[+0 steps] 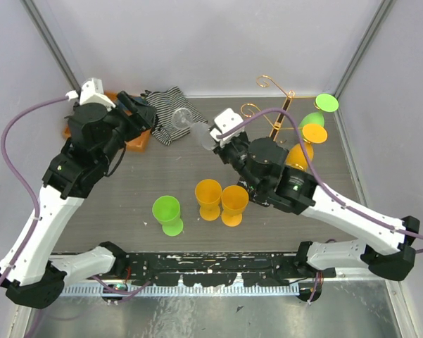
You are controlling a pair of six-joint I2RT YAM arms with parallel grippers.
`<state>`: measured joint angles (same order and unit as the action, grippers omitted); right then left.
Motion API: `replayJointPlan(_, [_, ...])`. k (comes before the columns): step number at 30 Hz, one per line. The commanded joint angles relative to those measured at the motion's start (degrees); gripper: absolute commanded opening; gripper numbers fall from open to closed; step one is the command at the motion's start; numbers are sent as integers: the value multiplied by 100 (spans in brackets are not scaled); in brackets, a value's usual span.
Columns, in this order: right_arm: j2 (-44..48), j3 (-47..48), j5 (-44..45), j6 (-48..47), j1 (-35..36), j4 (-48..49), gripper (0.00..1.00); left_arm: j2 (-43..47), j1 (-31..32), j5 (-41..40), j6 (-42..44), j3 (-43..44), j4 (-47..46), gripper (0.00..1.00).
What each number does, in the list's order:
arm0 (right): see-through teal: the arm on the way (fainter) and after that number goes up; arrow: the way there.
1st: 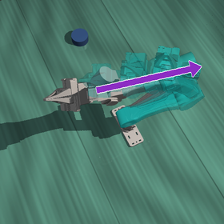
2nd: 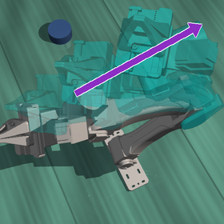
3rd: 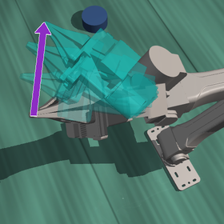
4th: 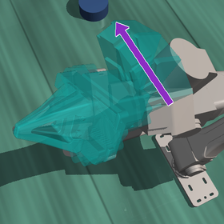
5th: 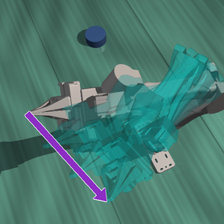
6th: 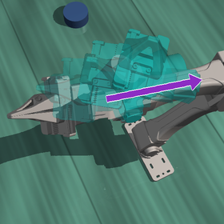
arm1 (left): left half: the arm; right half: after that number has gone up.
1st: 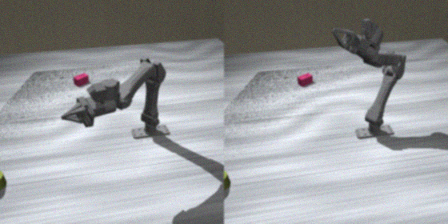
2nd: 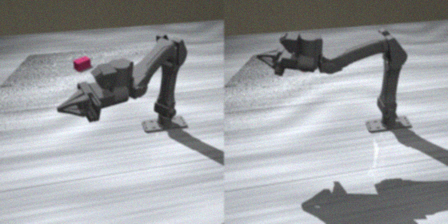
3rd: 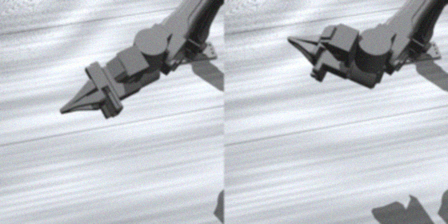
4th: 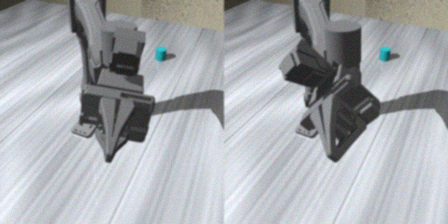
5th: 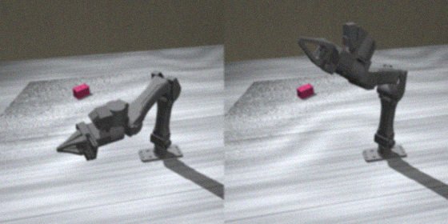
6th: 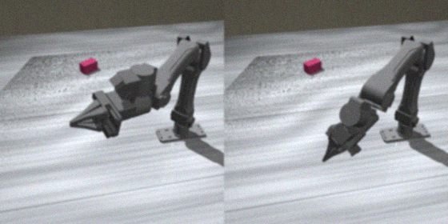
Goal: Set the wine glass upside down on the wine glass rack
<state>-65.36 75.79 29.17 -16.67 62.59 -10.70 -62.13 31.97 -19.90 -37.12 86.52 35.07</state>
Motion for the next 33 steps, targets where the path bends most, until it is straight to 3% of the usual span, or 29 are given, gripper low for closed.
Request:
replayJointPlan(1, [-51,-133,214,-856,35,2301,1,226,-24,-283,-2031,-395,-535,72])
replayJointPlan(9, [-233,-234,-484,-737,32,2814,1,606,-138,-332,-4126,-1250,-963,74])
replayJointPlan(19, [-397,-136,-952,-423,34,2427,1,359,-322,675,-5441,-1731,-1697,69])
replayJointPlan(29, [-403,-176,-1156,-340,39,2456,1,110,-321,956,-5728,-1825,-2114,47])
replayJointPlan(33, [-421,-190,-1135,-347,34,2476,1,45,-321,1052,-5734,-1806,-2236,31])
